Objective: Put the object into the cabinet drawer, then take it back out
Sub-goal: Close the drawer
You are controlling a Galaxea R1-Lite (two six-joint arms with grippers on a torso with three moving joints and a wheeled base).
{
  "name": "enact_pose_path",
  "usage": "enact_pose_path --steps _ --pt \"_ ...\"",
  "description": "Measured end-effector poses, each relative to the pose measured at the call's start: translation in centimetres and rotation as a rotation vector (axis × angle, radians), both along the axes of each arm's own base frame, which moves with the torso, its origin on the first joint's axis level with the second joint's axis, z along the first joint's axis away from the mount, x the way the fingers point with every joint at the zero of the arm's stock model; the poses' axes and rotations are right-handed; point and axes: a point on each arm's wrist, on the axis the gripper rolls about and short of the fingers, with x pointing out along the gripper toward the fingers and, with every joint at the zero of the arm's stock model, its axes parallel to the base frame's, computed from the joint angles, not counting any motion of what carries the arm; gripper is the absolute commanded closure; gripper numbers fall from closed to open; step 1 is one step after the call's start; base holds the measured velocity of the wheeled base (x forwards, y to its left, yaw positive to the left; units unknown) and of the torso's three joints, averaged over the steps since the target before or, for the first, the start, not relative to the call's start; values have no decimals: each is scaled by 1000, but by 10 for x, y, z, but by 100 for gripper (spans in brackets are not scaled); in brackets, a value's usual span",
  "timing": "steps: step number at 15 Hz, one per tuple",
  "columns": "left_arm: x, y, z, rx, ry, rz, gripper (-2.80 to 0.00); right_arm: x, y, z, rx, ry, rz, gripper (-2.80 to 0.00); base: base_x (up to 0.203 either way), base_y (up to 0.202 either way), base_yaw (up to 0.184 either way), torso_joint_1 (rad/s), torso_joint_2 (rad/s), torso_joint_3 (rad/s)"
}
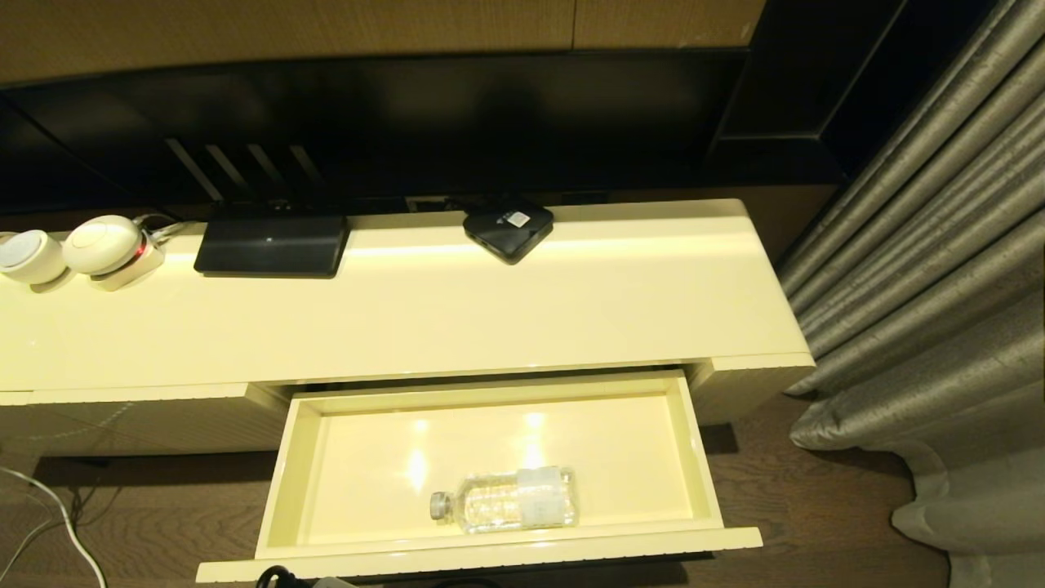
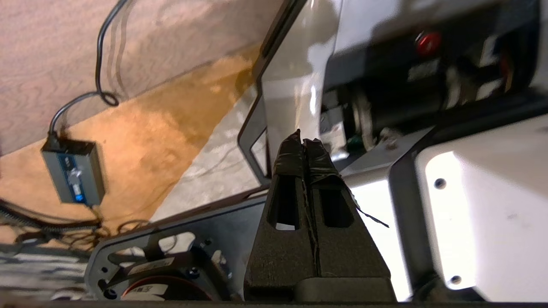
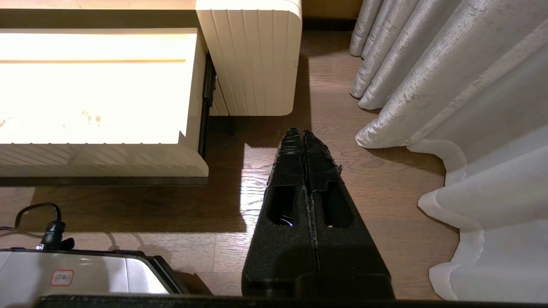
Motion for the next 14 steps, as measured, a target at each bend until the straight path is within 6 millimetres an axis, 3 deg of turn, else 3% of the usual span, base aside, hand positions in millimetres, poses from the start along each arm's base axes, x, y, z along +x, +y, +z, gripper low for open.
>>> enact_pose_path --steps 8,14 --pt "14 -12 -45 99 -93 56 0 0 0 0 0 0 0 0 0 0 0 0 0 0" --pt "38 -26 -57 135 -241 165 0 0 0 0 0 0 0 0 0 0 0 0 0 0"
